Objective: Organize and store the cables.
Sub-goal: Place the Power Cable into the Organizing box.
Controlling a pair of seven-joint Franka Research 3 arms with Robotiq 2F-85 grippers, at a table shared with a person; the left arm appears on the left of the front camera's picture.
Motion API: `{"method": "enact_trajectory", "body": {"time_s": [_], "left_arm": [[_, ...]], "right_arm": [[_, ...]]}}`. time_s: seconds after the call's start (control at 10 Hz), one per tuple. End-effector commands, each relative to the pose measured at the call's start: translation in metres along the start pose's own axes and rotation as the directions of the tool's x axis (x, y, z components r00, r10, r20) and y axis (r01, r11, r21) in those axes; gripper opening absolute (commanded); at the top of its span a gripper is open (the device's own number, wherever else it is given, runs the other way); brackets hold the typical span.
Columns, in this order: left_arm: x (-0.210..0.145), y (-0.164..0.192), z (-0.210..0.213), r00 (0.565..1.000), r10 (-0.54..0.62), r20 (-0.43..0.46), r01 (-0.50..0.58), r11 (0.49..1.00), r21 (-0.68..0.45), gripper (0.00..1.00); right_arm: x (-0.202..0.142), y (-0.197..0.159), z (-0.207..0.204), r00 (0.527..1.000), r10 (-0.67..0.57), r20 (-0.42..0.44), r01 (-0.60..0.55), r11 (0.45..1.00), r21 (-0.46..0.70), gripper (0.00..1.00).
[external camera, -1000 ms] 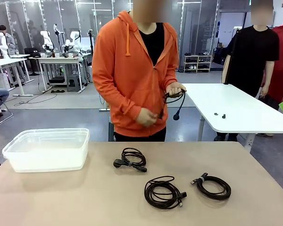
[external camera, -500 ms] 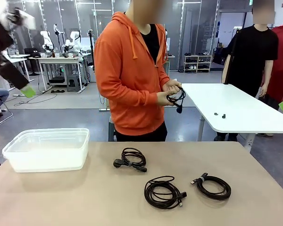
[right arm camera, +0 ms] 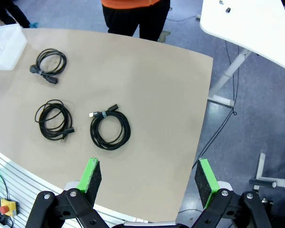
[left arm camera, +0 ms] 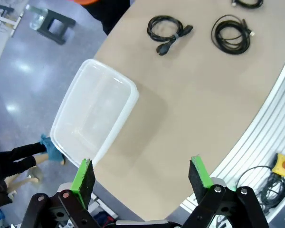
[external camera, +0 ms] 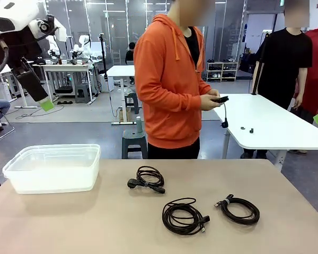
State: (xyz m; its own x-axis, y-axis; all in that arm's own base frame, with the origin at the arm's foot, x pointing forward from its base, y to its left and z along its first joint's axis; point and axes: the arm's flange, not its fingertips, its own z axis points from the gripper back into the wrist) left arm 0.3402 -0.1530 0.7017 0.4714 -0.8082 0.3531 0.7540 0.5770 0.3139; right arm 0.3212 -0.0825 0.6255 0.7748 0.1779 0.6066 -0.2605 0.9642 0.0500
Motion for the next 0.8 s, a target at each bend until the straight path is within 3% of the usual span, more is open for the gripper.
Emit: {"method": "enact_trajectory", "body": {"time_s": [0.0,0.2,0.3,0.5,0.7], "left_arm": [[-0.001,-0.002,-0.003,1.0,-0.002,-0.015,0.002,1.0,0.009,1.0],[0.0,-0.001,-0.001,1.0,-0.001,-0.003,0.001,1.0,-0.001,1.0],[0.018,-0.009,-0.016,0.983,-0.181,-0.043,0.18,0.983,-0.02,1.0],[0.066,-0.014,-0.059,0.91,-0.407,-0.08,0.405,0.913,-0.041,1.0],[0.097,-0.019,-0.089,0.856,-0.508,-0.094,0.508,0.861,-0.03,1.0]], "right_arm": [[0.0,0.001,0.0,1.0,0.003,0.005,-0.003,1.0,0.002,1.0],[0.0,0.001,0.0,1.0,0.003,0.005,-0.003,1.0,0.002,1.0],[0.0,0.001,0.0,1.0,0.003,0.005,-0.003,1.0,0.002,1.0],[0.0,0.001,0.0,1.0,0.003,0.005,-0.003,1.0,0.002,1.0],[0.0,0.001,0.0,1.0,0.003,0.005,-0.003,1.0,0.002,1.0]]}}
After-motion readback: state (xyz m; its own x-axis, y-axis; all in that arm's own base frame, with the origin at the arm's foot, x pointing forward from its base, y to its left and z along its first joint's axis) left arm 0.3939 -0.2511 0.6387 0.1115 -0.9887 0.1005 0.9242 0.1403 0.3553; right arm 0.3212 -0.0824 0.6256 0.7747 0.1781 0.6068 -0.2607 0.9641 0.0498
